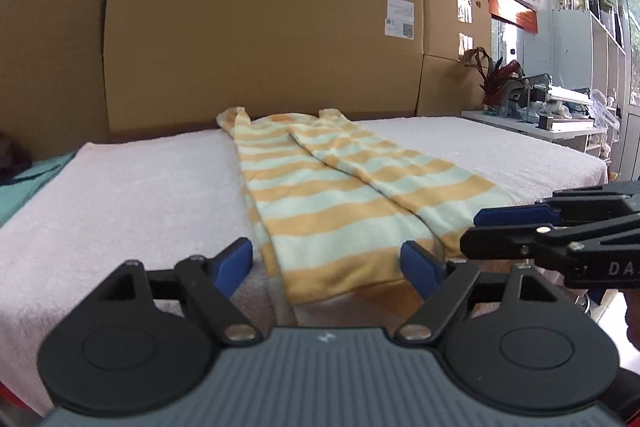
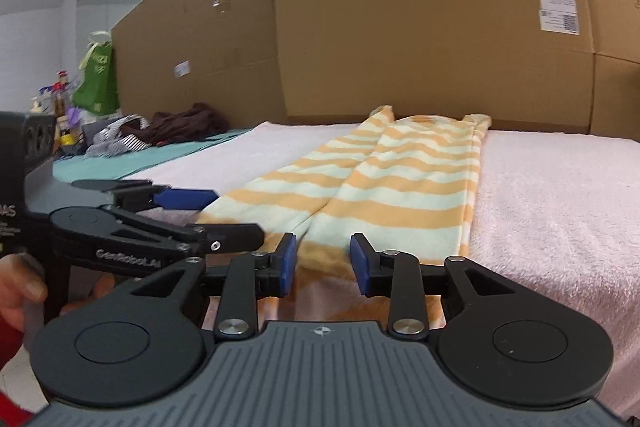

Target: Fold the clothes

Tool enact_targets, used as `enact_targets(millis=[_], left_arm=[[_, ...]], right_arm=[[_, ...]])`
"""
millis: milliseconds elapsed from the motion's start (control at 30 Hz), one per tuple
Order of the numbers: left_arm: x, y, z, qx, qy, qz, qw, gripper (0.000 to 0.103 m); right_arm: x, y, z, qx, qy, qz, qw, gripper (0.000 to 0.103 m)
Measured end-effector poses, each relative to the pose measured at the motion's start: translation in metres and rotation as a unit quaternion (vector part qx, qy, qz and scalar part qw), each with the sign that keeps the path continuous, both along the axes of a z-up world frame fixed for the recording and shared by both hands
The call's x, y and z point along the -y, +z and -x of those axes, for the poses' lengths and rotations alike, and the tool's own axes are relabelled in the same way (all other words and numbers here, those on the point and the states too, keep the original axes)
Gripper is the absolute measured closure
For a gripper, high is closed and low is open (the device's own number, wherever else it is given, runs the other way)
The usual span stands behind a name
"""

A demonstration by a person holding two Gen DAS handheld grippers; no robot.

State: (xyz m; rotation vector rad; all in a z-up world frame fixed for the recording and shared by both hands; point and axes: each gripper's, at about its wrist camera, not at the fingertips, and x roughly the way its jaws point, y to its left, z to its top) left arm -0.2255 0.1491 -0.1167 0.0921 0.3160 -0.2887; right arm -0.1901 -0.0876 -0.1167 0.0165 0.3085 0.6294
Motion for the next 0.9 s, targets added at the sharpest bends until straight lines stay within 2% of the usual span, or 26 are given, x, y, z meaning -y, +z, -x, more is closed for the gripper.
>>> enact_targets(millis=[67, 200, 267, 300, 367, 400, 467, 533, 567, 667, 700, 767, 867, 900], left_arm=[[0.004, 0.009, 0.005, 0.015, -0.016, -0.009, 0.9997, 0.027], [0.017, 0.038, -0.006, 0.048, -0.052, 0.006, 0.9975, 0.023], [0.025, 0.041, -0.028, 0.023, -0.080, 0.026, 0.9962, 0.026], [0.028, 0.039, -0.039, 0.002, -0.091, 0.033, 0.9953, 0.040], [0.035, 0.030, -0.060, -0.041, -0.103, 0.037, 0.9932, 0.060], [0.039, 0.023, -0.066, -0.055, -0.098, 0.028, 0.9933, 0.064], [0.038, 0.015, -0.065, -0.047, -0.091, 0.024, 0.9944, 0.063], [0.037, 0.012, -0.063, -0.041, -0.087, 0.024, 0.9951, 0.062], [0.036, 0.016, -0.064, -0.045, -0.087, 0.028, 0.9948, 0.062], [0.038, 0.034, -0.073, -0.027, -0.091, 0.047, 0.9944, 0.059], [0.042, 0.038, -0.079, -0.027, -0.094, 0.048, 0.9941, 0.054], [0.051, 0.038, -0.093, -0.043, -0.098, 0.043, 0.9933, 0.054], [0.057, 0.025, -0.108, -0.080, -0.100, 0.022, 0.9915, 0.054], [0.056, 0.023, -0.105, -0.079, -0.104, 0.012, 0.9913, 0.055]], right_arm=[[0.005, 0.006, 0.006, 0.021, -0.001, -0.007, 1.000, 0.073], [0.006, 0.027, -0.022, 0.009, -0.020, -0.015, 1.000, 0.074], [0.005, 0.028, -0.043, -0.009, -0.041, -0.020, 0.999, 0.078], [0.006, 0.026, -0.052, -0.016, -0.056, -0.022, 0.998, 0.083], [0.010, 0.014, -0.064, -0.029, -0.080, -0.015, 0.996, 0.092], [0.016, 0.008, -0.063, -0.029, -0.087, -0.017, 0.996, 0.102], [0.030, 0.001, -0.053, -0.015, -0.085, -0.034, 0.996, 0.103], [0.035, 0.003, -0.048, -0.007, -0.084, -0.018, 0.996, 0.103], [0.035, 0.006, -0.047, -0.004, -0.085, -0.007, 0.996, 0.103], [0.037, 0.028, -0.062, 0.010, -0.064, -0.035, 0.997, 0.095], [0.035, 0.034, -0.074, -0.004, -0.056, -0.045, 0.997, 0.095], [0.028, 0.042, -0.102, -0.038, -0.046, -0.053, 0.997, 0.094], [0.017, 0.036, -0.136, -0.090, -0.057, -0.002, 0.994, 0.094], [0.019, 0.031, -0.142, -0.108, -0.062, 0.008, 0.992, 0.097]])
